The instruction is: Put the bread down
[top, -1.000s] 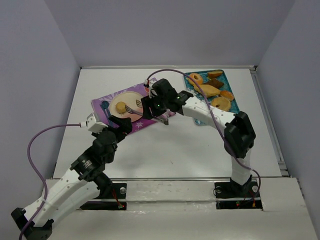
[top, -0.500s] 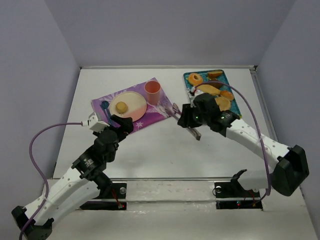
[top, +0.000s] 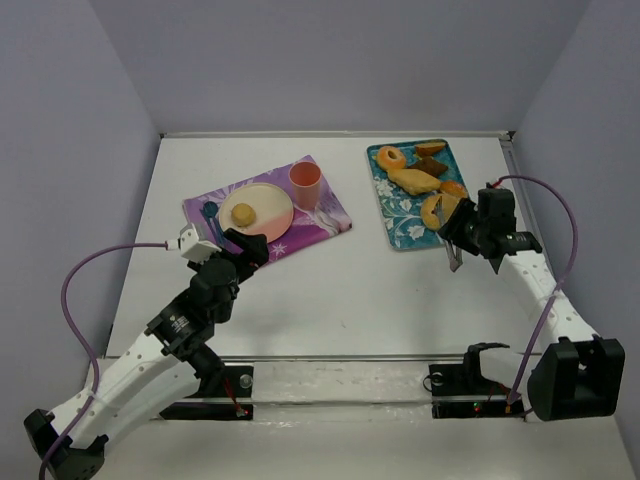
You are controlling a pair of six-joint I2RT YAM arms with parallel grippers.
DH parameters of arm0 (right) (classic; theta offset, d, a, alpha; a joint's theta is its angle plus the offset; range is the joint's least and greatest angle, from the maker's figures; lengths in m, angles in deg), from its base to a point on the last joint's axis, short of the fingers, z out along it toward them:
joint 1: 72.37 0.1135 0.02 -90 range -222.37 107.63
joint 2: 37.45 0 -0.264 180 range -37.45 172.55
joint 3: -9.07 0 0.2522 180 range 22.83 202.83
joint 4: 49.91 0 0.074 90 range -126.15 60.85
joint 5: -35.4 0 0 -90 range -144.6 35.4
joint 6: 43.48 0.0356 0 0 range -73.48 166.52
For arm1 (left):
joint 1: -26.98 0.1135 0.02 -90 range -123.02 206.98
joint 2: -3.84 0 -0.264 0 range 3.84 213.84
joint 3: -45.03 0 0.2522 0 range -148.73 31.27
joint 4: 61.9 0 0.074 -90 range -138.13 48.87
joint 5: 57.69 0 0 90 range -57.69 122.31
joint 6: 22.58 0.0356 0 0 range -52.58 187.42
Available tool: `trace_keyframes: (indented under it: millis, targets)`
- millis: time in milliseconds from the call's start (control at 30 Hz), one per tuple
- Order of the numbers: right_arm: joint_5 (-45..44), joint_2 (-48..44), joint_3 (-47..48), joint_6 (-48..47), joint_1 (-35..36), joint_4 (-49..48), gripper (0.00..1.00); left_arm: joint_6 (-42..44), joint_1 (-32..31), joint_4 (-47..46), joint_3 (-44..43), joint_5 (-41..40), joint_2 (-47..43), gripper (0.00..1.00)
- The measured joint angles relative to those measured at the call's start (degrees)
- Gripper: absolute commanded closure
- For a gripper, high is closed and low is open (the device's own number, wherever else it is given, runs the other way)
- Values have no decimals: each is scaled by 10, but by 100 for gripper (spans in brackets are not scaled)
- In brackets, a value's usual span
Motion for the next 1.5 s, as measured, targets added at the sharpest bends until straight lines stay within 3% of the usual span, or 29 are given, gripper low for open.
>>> trace_keyframes:
  millis: [200,567,700,833,1000,1300,1500]
  targets:
    - [3,11,0,-9,-49,1,40,2,0,0,0,-1,0,1]
    - [40,86,0,-32,-78,-20,39,7,1,-4,0,-2,9,1]
    - [60,105,0,-34,-85,-29,67,9,1,-4,0,-3,9,1]
    - [82,104,0,-34,-90,-43,74,9,1,-4,0,-3,9,1]
    - [102,68,0,-34,-91,-46,82,9,1,-4,0,-2,8,1]
    - [127,-78,2,-42,-91,-28,84,11,1,-7,0,5,9,1]
    - [219,-148,17,-78,-84,4,84,11,1,-9,0,8,25,1]
